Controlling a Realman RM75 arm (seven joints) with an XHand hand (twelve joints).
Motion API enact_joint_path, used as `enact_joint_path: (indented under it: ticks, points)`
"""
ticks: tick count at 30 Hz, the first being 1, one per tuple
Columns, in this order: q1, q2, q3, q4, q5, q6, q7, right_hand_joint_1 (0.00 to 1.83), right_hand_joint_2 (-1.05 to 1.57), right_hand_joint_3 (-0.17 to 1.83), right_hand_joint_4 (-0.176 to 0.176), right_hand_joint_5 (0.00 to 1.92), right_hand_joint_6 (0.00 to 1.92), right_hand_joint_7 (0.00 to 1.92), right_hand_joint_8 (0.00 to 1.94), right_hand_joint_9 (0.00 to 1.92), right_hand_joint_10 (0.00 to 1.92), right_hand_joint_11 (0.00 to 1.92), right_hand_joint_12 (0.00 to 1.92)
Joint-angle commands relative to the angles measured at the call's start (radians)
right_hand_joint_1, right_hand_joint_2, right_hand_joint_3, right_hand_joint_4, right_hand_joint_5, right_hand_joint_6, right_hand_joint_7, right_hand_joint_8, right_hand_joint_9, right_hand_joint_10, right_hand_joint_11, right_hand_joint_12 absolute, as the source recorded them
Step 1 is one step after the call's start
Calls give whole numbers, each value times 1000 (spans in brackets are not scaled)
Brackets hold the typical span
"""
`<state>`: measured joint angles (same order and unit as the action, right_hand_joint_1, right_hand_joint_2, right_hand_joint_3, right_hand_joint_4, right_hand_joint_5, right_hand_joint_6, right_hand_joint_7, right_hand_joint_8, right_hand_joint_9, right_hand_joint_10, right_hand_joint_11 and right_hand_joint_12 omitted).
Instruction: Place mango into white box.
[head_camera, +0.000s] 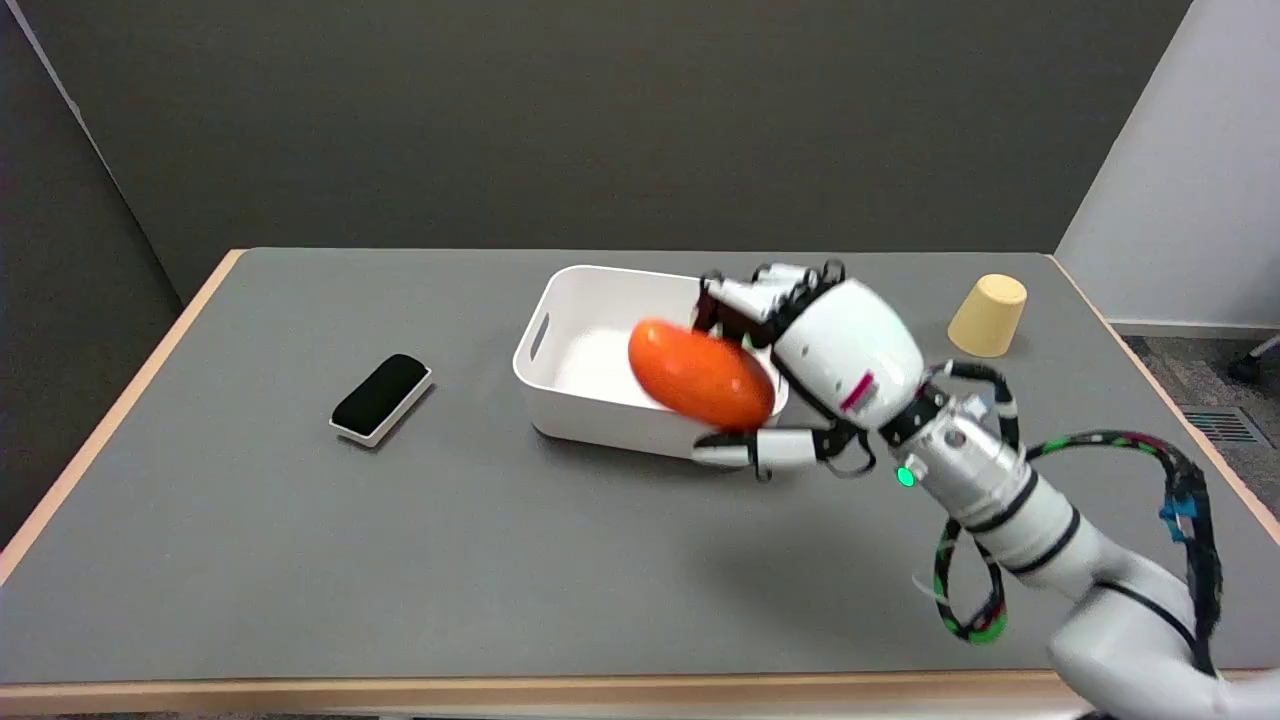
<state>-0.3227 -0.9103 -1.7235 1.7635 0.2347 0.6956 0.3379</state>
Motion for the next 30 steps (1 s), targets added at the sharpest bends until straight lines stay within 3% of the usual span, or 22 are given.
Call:
enact_joint_path:
  ticks: [1, 10, 15, 20, 25, 30]
  points:
    - [540, -91, -105, -343, 177, -177, -12, 954, 1061, 476, 5, 692, 1531, 952, 1500, 879, 1464, 717, 1824]
    - [916, -154, -470, -817, 441, -210, -19, 953, 1061, 476, 8, 692, 1531, 952, 1504, 882, 1470, 725, 1837]
    - [950, -210, -490, -929, 432, -263, -14, 953, 1060, 476, 7, 692, 1531, 953, 1505, 883, 1473, 725, 1839]
    - [869, -188, -455, -841, 439, -258, -19, 954, 1059, 476, 8, 695, 1527, 949, 1510, 881, 1478, 727, 1843]
    - [684, -122, -349, -604, 431, -253, -20, 964, 1054, 482, -8, 698, 1525, 953, 1510, 883, 1485, 737, 1865]
    - [490, -78, -259, -381, 429, -206, -140, 974, 1052, 485, -26, 700, 1521, 953, 1520, 885, 1495, 745, 1888]
